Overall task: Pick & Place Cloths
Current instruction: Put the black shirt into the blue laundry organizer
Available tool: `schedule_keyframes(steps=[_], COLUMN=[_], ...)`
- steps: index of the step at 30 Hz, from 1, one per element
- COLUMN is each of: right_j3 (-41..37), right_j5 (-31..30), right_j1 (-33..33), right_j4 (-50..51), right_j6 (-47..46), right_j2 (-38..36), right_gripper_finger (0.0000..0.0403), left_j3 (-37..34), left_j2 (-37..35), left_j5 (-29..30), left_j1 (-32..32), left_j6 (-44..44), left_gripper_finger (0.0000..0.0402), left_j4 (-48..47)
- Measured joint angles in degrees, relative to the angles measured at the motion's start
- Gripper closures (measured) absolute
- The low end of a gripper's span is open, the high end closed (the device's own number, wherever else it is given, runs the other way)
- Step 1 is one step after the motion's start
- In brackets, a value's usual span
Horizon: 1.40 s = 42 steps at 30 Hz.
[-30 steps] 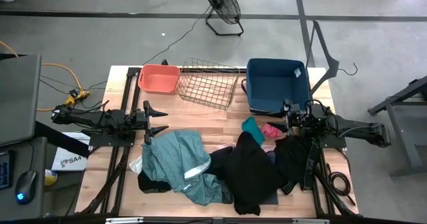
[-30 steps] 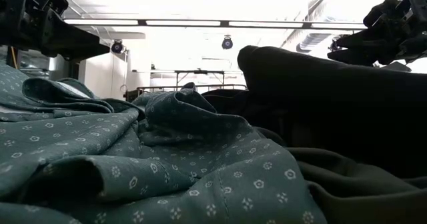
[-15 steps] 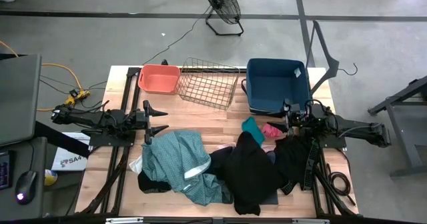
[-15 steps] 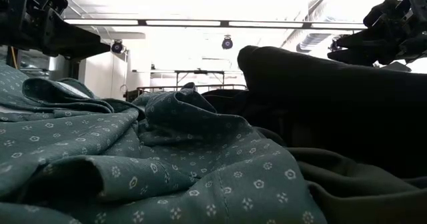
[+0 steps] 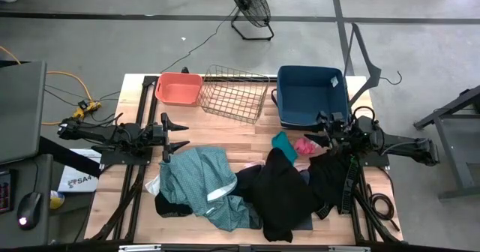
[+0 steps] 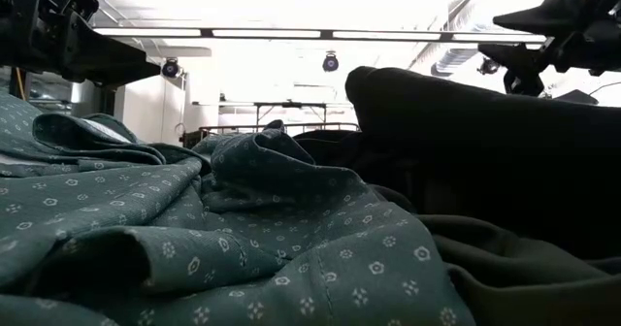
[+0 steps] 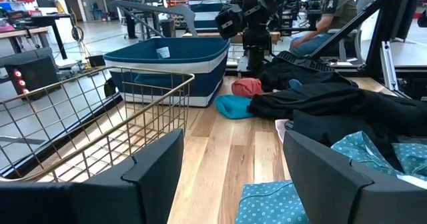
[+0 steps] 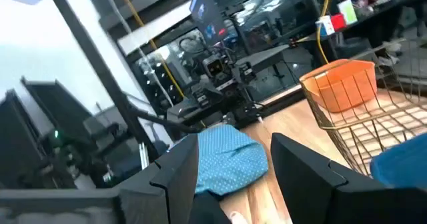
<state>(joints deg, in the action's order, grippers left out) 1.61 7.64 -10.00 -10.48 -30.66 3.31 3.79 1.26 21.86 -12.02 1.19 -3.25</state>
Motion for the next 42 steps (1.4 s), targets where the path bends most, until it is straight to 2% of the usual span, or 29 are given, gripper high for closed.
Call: schedule_keyframes(steps=[4, 11, 18, 28, 34, 39, 42], right_j3=[0.5, 7.1, 19.7, 35.4, 40.3, 41.0, 41.0], right_j5=[-1.4, -6.0, -12.2, -12.9, -13.0, -13.6, -11.7], right_j1=[0.6, 7.1, 15.8, 25.8, 31.6, 34.6, 35.2], right_j4=[-0.4, 0.1, 9.1, 21.1, 21.7, 22.3, 22.6], right_j6=[-4.0, -2.4, -0.6, -1.1, -0.5, 6.7, 8.4], right_j2=[0.7, 7.3, 23.4, 46.9, 58.6, 66.5, 70.5], right_gripper_finger=[0.0223, 0.0223, 0.0223, 0.0223, 0.0223, 0.0223, 0.0223], left_j3=[0.0, 0.0, 0.1, 0.1, 0.1, 0.1, 0.1], left_j2=[0.0, 0.0, 0.0, 0.0, 0.0, 0.0, 0.0], left_j5=[0.0, 0.0, 0.0, 0.0, 0.0, 0.0, 0.0], left_j1=[0.0, 0.0, 0.0, 0.0, 0.0, 0.0, 0.0], left_j6=[0.0, 0.0, 0.0, 0.0, 0.0, 0.0, 0.0], left_gripper_finger=[0.0149, 0.0149, 0.0149, 0.0149, 0.0149, 0.0149, 0.0149], left_j4=[0.0, 0.1, 0.1, 0.1, 0.1, 0.1, 0.1])
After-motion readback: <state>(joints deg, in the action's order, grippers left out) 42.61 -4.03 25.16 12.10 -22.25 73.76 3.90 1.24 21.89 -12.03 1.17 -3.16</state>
